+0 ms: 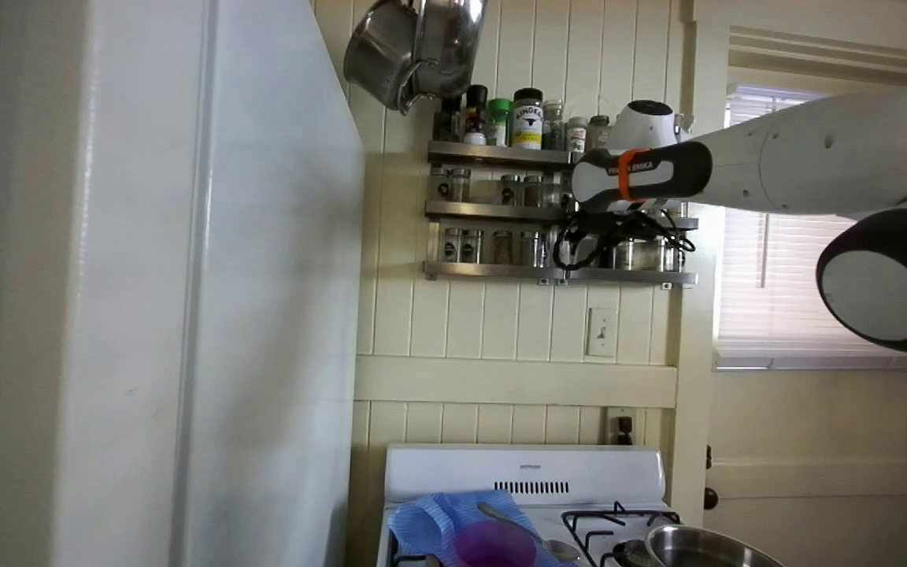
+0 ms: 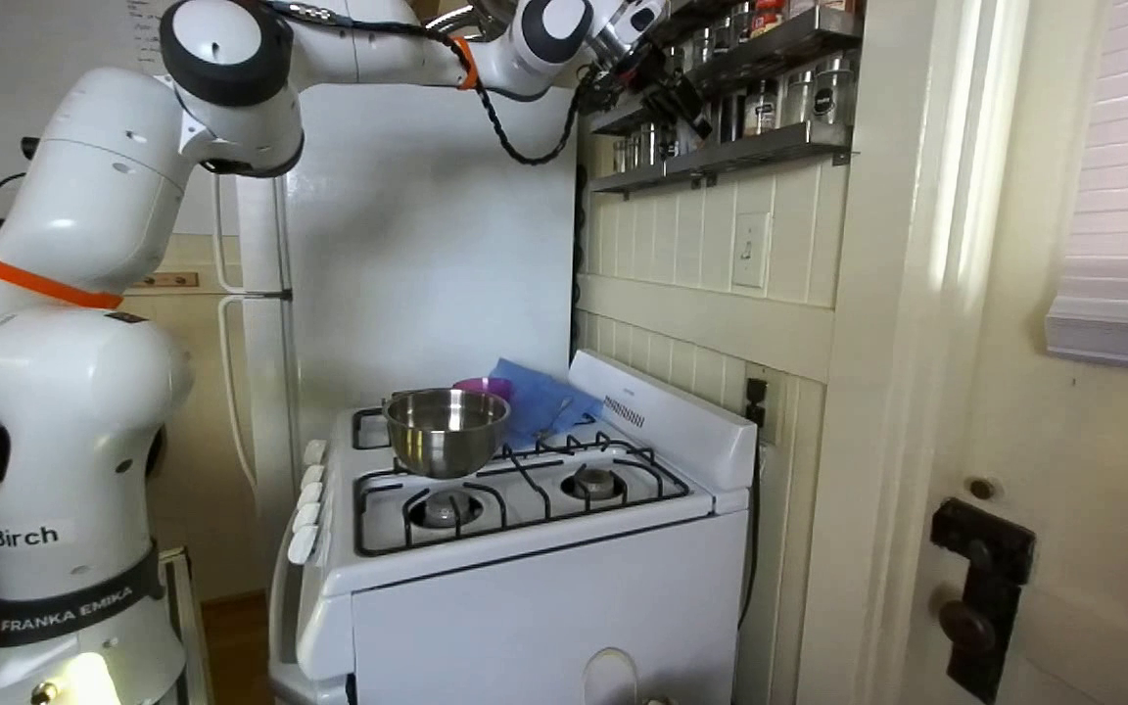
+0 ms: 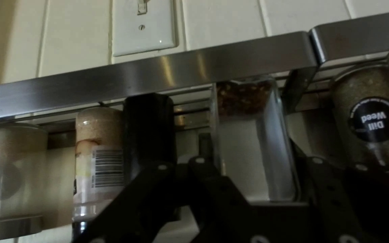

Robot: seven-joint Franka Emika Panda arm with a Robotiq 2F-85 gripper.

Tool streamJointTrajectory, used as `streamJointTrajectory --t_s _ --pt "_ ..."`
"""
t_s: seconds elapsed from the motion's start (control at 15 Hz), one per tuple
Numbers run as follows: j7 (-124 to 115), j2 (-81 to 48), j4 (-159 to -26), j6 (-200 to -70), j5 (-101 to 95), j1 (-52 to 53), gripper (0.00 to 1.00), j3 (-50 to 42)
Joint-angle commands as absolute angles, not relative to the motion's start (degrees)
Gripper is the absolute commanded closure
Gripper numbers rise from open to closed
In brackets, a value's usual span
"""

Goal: Pick up the bottle from the stove and put it on the shelf

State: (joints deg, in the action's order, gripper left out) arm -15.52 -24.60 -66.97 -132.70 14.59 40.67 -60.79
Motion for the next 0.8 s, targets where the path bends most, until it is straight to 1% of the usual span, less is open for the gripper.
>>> streamJointTrajectory --t_s 0.0,0.73 --pt "-13.2 -25.9 -63.4 -130.1 17.1 37.0 0.76 -58.1" --pt "-10.4 -27.1 -57.6 -125.6 20.2 29.5 0.76 -51.2"
